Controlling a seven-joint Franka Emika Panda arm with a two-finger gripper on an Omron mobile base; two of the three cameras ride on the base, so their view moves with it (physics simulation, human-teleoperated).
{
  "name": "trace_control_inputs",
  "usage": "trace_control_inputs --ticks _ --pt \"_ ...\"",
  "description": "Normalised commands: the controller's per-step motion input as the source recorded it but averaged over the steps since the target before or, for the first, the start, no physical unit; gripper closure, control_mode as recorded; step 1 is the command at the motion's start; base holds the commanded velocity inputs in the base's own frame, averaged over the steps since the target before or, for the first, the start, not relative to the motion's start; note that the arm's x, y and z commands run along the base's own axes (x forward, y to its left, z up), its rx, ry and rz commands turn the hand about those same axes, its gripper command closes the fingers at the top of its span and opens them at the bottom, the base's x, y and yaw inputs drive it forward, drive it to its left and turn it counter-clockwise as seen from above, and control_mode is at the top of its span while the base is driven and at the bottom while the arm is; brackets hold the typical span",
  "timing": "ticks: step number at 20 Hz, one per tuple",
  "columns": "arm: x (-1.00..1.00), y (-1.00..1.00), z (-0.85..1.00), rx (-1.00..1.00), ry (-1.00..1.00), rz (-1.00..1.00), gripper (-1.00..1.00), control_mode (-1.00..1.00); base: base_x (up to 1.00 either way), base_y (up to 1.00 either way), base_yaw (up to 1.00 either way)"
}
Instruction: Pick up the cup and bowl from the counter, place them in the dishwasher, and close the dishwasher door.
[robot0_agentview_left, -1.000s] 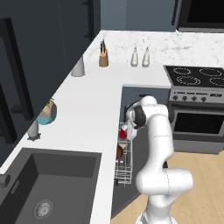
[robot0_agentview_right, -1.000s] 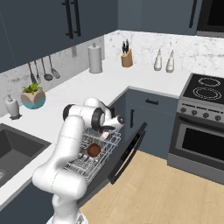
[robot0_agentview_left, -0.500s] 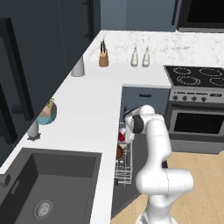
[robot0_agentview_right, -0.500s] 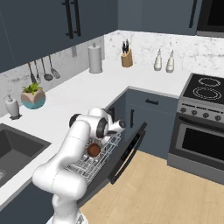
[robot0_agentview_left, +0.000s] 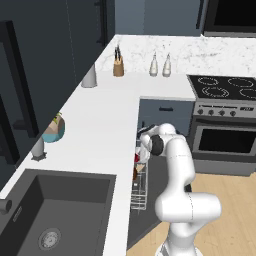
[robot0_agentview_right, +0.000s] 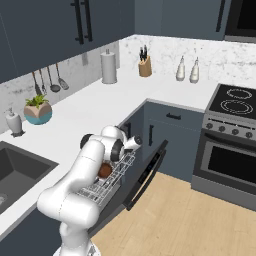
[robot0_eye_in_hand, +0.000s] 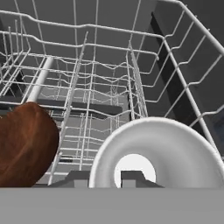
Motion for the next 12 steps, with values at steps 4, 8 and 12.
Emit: trace_control_inputs --ticks 4,8,12 --pt "-0.54 -0.24 0.50 0.01 -0.06 0.00 -1.00 -1.00 0.00 0.00 0.00" --pt "-0.68 -0.08 0.42 0.00 -0.07 0.00 -1.00 -1.00 0.00 0.00 0.00" --pt "-0.72 -0.41 0.35 0.00 -0.06 0.00 -1.00 -1.00 0.00 0.00 0.00"
